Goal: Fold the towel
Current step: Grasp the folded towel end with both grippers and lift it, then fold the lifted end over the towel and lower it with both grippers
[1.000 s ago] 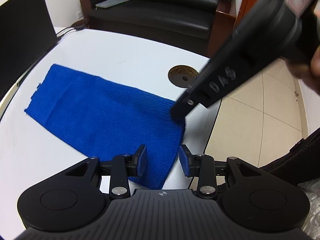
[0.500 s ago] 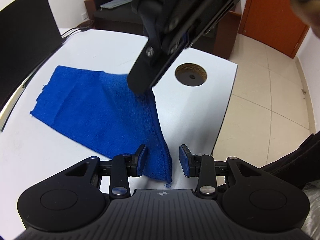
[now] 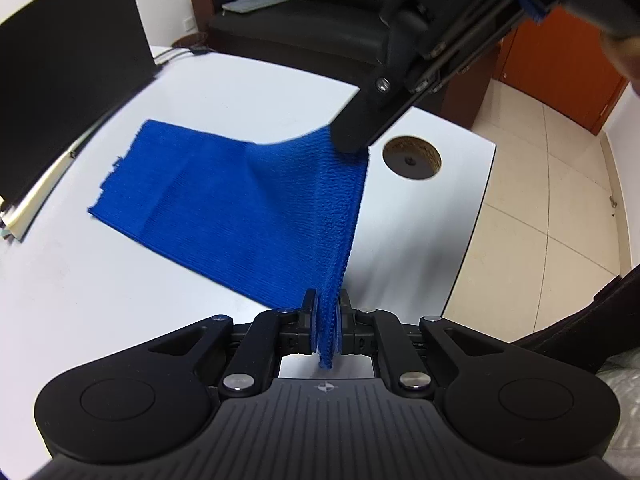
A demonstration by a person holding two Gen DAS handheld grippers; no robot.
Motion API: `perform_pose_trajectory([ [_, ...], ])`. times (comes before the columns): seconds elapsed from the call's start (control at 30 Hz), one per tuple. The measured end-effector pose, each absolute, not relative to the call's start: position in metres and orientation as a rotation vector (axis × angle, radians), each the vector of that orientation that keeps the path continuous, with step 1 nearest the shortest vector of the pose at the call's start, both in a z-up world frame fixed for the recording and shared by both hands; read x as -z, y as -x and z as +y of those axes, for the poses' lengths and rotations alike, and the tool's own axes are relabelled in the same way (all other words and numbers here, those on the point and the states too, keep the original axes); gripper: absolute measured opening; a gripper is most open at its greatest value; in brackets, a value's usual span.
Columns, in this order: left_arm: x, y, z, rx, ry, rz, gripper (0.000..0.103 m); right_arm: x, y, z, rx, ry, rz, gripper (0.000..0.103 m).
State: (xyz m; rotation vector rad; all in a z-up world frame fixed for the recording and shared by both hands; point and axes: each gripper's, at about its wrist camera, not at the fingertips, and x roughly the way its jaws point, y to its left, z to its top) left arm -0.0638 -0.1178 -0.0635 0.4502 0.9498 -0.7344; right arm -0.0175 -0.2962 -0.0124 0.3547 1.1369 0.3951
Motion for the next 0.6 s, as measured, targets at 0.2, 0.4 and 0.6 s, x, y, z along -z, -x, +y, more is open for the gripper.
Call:
perform_pose_trajectory([
  [0.2,0.045,0.049,-0.109,0.693,-0.429,0.914,0.009,0.005,0.006,-0.298,-0.378,-0.349,1.094,0.005],
  [0.4,0.024,0.025,-0.104,0.64,-0.402,0.874,0.009,-0.005,-0.013,-0.297,-0.378,-0.353,1.046,0.005],
  [0.6,0.009,0.001,-0.101,0.578,-0.363,0.847,0.009,-0.017,-0.039,-0.294,-0.384,-0.36,1.001,0.005],
])
